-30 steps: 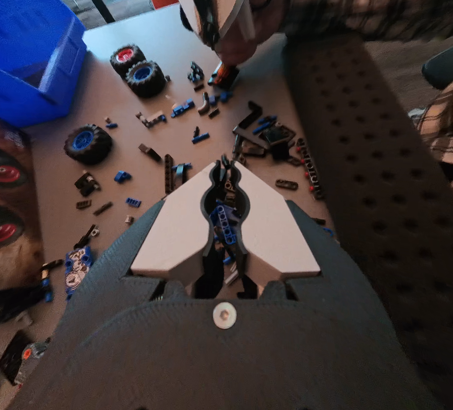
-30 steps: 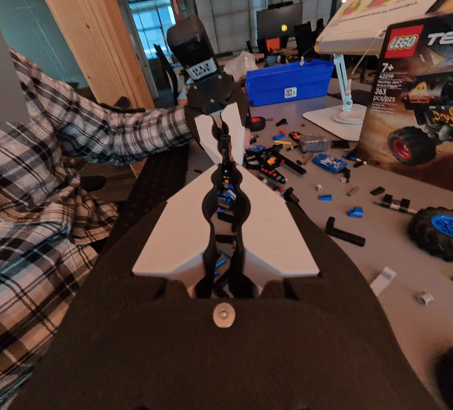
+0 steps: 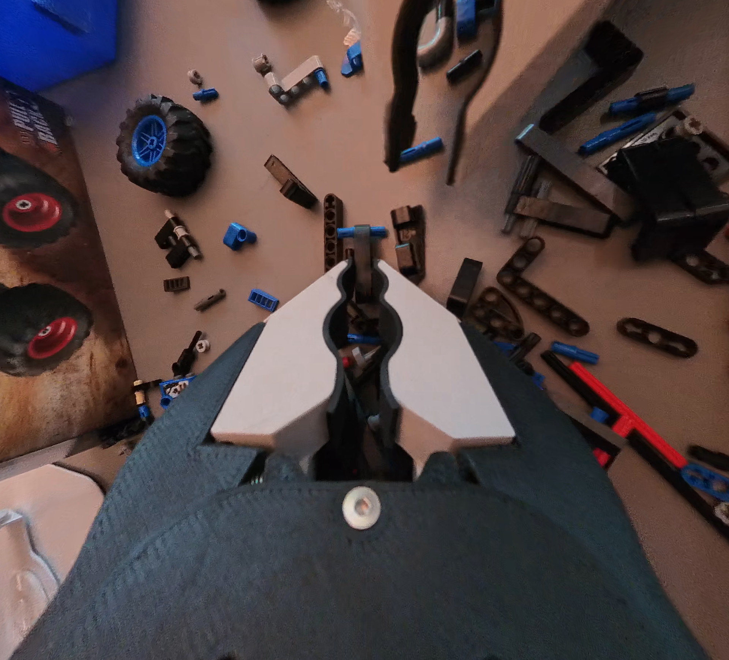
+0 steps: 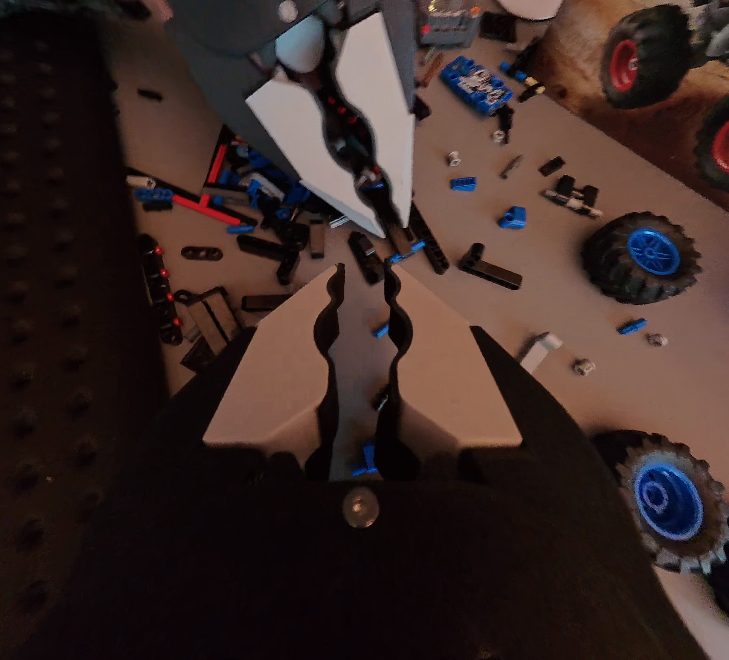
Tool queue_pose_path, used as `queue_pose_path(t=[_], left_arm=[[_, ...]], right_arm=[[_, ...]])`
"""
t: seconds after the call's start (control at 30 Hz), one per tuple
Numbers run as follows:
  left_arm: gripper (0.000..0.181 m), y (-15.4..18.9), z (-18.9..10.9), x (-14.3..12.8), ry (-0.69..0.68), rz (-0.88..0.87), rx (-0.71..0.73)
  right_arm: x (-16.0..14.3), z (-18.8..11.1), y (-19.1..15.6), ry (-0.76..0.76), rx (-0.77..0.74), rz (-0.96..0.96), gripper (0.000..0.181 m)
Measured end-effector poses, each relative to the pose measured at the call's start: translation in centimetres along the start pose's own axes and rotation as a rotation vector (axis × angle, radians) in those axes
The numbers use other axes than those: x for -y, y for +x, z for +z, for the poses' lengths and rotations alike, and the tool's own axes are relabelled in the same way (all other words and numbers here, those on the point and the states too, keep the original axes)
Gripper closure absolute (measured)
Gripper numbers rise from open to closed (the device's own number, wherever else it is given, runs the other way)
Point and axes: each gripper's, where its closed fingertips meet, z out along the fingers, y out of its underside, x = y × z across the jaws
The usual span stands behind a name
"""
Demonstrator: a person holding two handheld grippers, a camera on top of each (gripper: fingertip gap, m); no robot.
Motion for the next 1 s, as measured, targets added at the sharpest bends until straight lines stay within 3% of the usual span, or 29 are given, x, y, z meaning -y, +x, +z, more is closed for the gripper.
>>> queue_pose_path(t=[0.33, 0.37, 0.47, 1.0], left_arm=[[0.176, -1.6, -3.7, 5.0, 0.229, 0.07, 0.209], [0.175, -1.2, -3.7, 5.1, 0.23, 0.075, 0.186], [0.176, -0.8, -3.9, 5.5, 0.258, 0.06, 0.159], [0.175, 0.7, -5.7, 6.9, 0.378, 0.143, 0.096]], right_arm=[[1.3, -0.6, 2.2, 0.091, -0.144, 0.059, 0.169], [1.7, -1.1, 2.6, 0.12, -0.174, 0.048, 0.162], [2.5, -1.8, 2.4, 0.155, -0.184, -0.03, 0.163], [3.1, -2.7, 1.1, 0.143, -0.247, -0.32, 0.177]])
